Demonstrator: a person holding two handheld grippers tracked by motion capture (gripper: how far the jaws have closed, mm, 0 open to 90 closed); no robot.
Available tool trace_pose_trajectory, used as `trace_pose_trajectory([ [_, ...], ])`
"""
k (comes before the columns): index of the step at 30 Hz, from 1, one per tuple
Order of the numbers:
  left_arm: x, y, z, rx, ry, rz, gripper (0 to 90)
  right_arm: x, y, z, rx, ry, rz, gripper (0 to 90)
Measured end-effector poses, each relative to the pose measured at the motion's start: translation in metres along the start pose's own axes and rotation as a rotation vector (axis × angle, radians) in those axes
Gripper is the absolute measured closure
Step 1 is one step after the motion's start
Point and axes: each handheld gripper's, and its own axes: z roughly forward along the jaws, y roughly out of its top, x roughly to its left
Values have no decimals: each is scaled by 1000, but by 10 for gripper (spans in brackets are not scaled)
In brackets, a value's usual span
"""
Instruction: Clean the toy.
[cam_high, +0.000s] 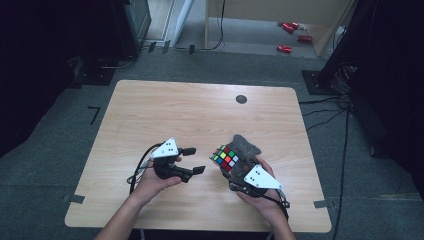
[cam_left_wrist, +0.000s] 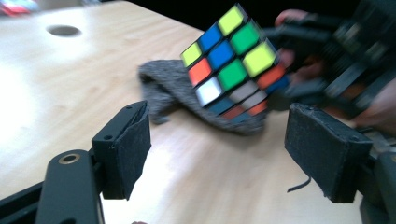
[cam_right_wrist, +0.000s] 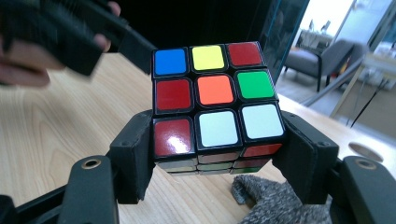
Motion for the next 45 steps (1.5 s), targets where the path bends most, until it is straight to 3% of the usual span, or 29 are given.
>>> trace_pose_trajectory([
  [6, -9, -9, 13, 18, 99, 129, 231, -3, 7, -3, -15, 12, 104, 341],
  [10, -13, -13, 18, -4, 126, 196, 231, 2, 11, 0, -14, 33, 149, 341],
  [13, -19, -16, 22, -2, 153, 289, 221, 7, 14, 2, -6, 38, 176, 341],
  [18, -27, -20, 31, 3, 177, 351, 194, 15, 18, 7, 2, 49, 197, 341],
  [24, -31, -21, 32, -40, 207, 362, 188, 22, 17, 13, 35, 60, 235, 341],
  [27, -37, -25, 34, -64, 288, 449, 202, 25, 17, 14, 42, 50, 249, 341],
  [32, -40, -30, 39, -49, 307, 470, 240, 24, 17, 16, 58, 52, 348, 341],
  [36, -41, -29, 37, -69, 318, 470, 305, 28, 17, 18, 75, 61, 366, 341],
  [41, -40, -27, 33, -78, 300, 457, 340, 24, 18, 19, 52, 80, 428, 339],
  [43, -39, -26, 33, -60, 287, 444, 341, 23, 18, 18, 60, 84, 425, 328],
  [45, -34, -27, 32, -36, 300, 423, 341, 18, 21, 14, 48, 76, 439, 298],
])
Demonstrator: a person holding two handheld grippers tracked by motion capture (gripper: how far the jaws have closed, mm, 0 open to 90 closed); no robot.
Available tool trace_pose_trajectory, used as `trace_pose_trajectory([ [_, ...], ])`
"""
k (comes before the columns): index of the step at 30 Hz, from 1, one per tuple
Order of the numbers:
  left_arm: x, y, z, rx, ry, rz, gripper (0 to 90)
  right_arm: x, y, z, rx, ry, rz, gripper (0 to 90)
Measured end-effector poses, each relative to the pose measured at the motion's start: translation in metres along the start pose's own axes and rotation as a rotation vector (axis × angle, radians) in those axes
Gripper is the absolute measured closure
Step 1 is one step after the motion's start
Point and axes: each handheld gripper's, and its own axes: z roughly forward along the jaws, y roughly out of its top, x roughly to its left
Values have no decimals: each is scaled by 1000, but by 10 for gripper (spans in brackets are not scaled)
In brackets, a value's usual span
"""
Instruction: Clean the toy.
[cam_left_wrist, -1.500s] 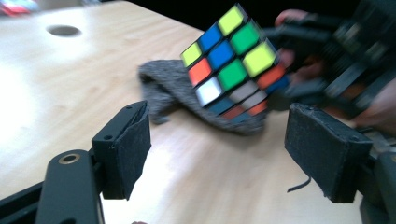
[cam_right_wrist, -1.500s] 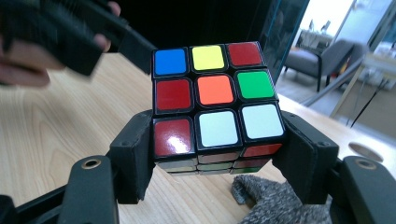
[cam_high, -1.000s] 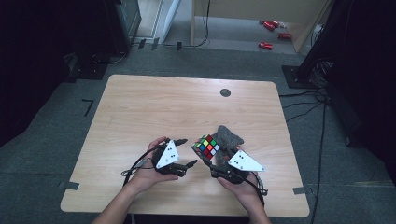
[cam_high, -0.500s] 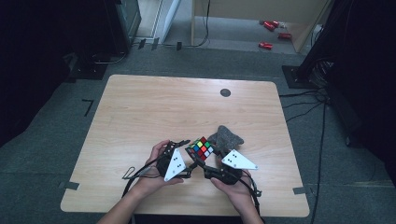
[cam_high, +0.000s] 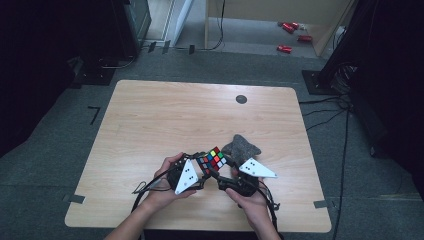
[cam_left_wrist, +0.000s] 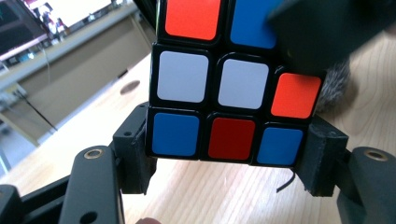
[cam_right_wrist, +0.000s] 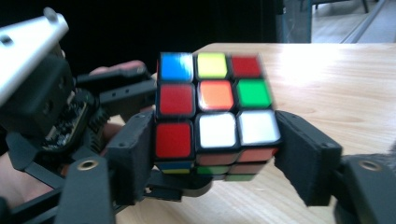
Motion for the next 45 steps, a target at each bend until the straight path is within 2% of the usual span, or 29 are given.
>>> trace_pose_trajectory([
  [2, 5, -2, -1, 20, -5, -26, 342, -6, 5, -6, -31, 0, 24, 290],
  [4, 9, -2, -2, 34, -12, -55, 342, -14, 10, -14, -56, -41, 26, 277],
  [7, 13, 2, -3, 76, -24, -59, 342, -26, 11, -19, -45, -144, -24, 254],
  [11, 16, 3, -3, 100, -63, -113, 342, -43, 4, -21, 37, -302, -109, 270],
  [12, 18, 4, -4, 107, -80, -142, 343, -46, 2, -21, 47, -314, -115, 287],
  [13, 20, 4, -5, 108, -95, -163, 342, -50, 0, -22, 62, -326, -128, 347],
  [15, 23, 3, -8, 102, -117, -209, 343, -55, -4, -22, 85, -329, -132, 416],
  [18, 30, 2, -13, 74, -156, -292, 343, -60, -10, -20, 125, -343, -121, 414],
  [23, 32, 1, -14, 77, -181, -320, 344, -63, -17, -14, 184, -423, -175, 345],
  [24, 32, 1, -14, 80, -184, -327, 344, -64, -18, -13, 195, -433, -179, 354],
  [26, 33, 0, -13, 85, -190, -331, 344, -66, -21, -10, 225, -451, -173, 436],
  [29, 32, 0, -13, 96, -197, -330, 344, -68, -26, -8, 264, -451, -165, 561],
  [32, 33, 0, -12, 98, -211, -344, 344, -69, -27, -8, 273, -441, -145, 700],
  [35, 33, -1, -11, 105, -215, -345, 344, -67, -23, -10, 265, -435, -133, 752],
  [39, 33, -1, -10, 113, -220, -343, 344, -60, -15, -14, 215, -387, -148, 769],
  [40, 33, -1, -10, 116, -220, -341, 344, -58, -12, -16, 199, -374, -145, 770],
  [43, 32, 0, -9, 121, -225, -331, 344, -48, -2, -21, 134, -290, -135, 773],
  [45, 31, 1, -9, 123, -233, -324, 344, -38, 4, -23, 94, -221, -145, 774],
])
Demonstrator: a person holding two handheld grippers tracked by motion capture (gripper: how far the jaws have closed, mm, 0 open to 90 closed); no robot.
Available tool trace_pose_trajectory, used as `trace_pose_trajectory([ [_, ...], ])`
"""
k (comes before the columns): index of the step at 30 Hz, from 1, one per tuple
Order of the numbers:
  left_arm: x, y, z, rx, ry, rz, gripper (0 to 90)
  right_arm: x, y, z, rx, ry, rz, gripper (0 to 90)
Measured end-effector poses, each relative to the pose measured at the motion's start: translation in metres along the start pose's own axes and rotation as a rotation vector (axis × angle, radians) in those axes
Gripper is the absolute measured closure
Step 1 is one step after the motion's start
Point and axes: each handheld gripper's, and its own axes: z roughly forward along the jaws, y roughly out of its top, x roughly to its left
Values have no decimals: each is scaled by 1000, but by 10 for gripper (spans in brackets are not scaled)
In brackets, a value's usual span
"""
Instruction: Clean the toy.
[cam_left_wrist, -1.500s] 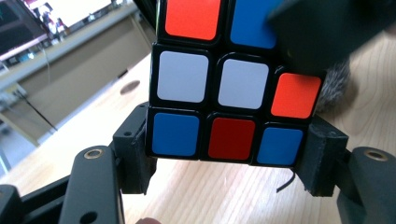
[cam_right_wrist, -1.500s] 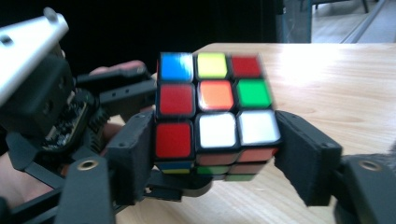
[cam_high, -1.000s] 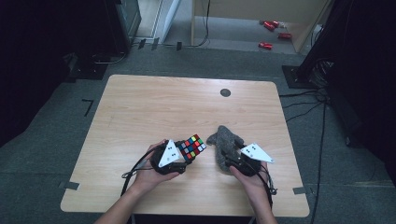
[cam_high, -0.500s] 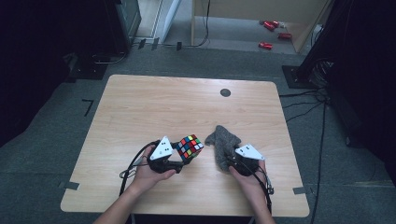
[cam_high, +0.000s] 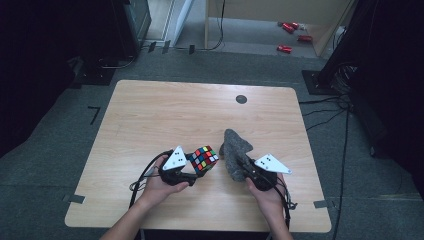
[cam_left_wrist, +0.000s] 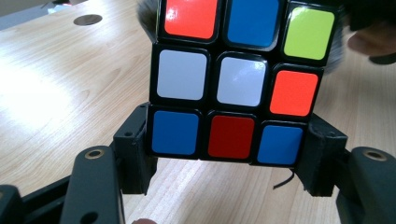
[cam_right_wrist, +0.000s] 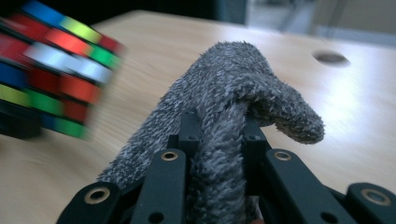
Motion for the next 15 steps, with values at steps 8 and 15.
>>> trace_pose_trajectory([
  [8, -5, 3, 5, 39, -15, 29, 344, 44, 25, -11, -98, 156, -77, 773],
  [15, -13, 8, 9, 104, 4, 60, 345, 64, 27, -8, -87, 213, -102, 773],
])
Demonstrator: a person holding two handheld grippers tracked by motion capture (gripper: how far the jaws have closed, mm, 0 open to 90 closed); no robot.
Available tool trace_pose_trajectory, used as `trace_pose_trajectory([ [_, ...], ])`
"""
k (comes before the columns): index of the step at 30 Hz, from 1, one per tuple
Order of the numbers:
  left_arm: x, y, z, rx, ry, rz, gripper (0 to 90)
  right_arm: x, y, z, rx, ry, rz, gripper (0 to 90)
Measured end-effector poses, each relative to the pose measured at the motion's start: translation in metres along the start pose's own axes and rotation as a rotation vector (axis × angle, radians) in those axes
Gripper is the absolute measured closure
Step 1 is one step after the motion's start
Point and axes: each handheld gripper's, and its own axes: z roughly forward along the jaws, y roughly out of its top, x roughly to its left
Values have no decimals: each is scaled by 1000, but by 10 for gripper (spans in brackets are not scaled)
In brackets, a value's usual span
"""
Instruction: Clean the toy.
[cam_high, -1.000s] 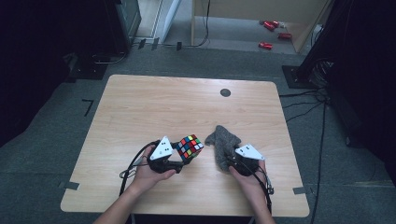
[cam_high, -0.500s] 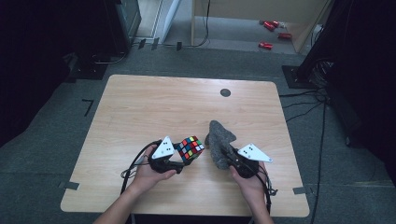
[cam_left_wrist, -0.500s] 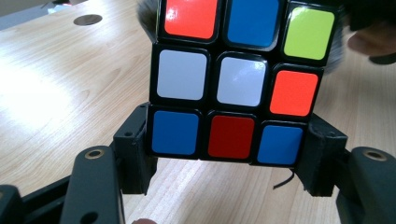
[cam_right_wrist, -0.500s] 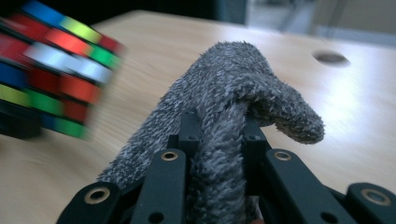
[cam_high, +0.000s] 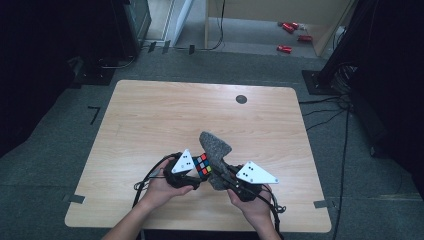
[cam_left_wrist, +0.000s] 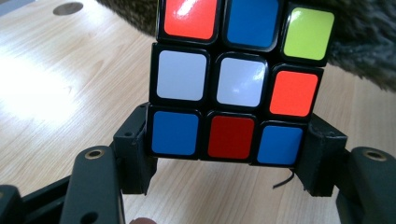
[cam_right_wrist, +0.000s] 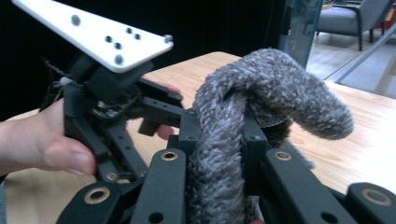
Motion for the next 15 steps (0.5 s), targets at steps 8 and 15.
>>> trace_pose_trajectory([
  [8, -4, 4, -1, 22, 6, 27, 346, 0, -1, 2, -2, -1, 16, 771],
  [15, -6, 6, -8, -55, -27, 53, 346, -23, -10, -3, -20, -39, 128, 769],
])
